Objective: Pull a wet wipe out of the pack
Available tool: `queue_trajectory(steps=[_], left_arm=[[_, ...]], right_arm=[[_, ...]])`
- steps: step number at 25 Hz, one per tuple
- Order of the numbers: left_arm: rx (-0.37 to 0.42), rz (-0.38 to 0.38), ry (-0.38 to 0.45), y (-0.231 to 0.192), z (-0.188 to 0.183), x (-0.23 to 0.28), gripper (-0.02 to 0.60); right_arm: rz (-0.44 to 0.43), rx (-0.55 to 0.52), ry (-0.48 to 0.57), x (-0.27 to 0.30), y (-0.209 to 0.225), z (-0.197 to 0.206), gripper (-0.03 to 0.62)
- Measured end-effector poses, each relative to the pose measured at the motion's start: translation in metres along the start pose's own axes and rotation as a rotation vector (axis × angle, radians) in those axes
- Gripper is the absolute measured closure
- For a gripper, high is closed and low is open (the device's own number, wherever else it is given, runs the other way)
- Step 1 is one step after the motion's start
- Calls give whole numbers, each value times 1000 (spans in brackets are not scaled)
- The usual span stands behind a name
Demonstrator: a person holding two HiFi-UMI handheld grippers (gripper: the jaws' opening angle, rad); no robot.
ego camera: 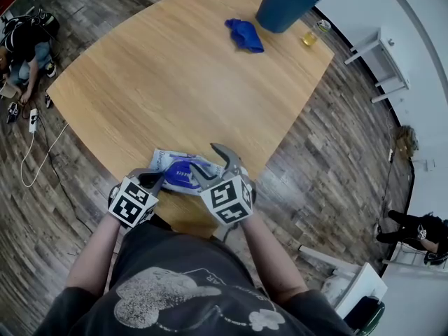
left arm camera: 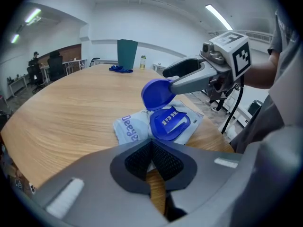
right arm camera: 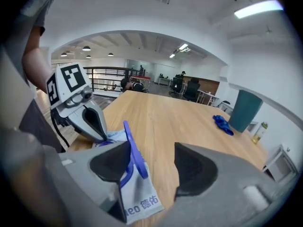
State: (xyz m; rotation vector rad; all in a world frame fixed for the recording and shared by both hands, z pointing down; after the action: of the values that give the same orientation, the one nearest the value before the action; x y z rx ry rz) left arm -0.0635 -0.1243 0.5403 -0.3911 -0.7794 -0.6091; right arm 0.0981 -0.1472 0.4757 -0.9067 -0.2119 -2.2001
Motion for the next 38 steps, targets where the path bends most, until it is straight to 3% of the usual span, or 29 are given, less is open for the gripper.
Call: queue_trajectory(steps=[5, 13, 18, 22, 23, 24, 25, 30, 33, 35, 38], left_arm=[[3, -11, 21, 2, -2, -2, 565], [-27, -18, 53, 11, -10, -12, 563], [-54, -38, 116, 15, -20, -26, 563], [-49, -71, 233, 26, -36, -31, 561], [-36, -70, 249, 30, -39, -28, 540], [-22, -62, 252, 35, -40, -25, 433], [-5, -55, 244, 41, -40, -20, 390], [105, -120, 223, 61, -38, 1, 351], [130, -144, 205, 71, -42, 13, 305], [118, -173, 192, 73, -45, 18, 314], [56, -241, 204, 70, -48, 18, 431]], right_arm=[[83, 132, -23, 14, 25, 19, 315], [105, 179, -77, 35, 35, 38, 316], [119, 224, -4, 22, 36, 33, 316], [192, 276, 98, -8, 39, 35, 438], [207, 284, 111, -15, 38, 38, 445], [216, 294, 116, -20, 36, 42, 447], [221, 300, 118, -25, 33, 45, 453], [212, 303, 114, -38, 20, 58, 499], [196, 320, 107, -47, 12, 64, 499], [180, 323, 111, -53, 7, 66, 499], [159, 313, 104, -59, 2, 74, 499]])
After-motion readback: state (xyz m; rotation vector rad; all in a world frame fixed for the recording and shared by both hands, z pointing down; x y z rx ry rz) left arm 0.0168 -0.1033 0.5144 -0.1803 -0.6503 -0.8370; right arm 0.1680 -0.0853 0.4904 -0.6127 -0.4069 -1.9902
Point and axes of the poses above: the fingertips, and each gripper's own axes: x forward along the fingers, y to its right, z out of its underside, the point moved 7 cm from there along -x, backward along the fingers, and after that the axes turned 6 degrees about -z, right-handed, at the moved point
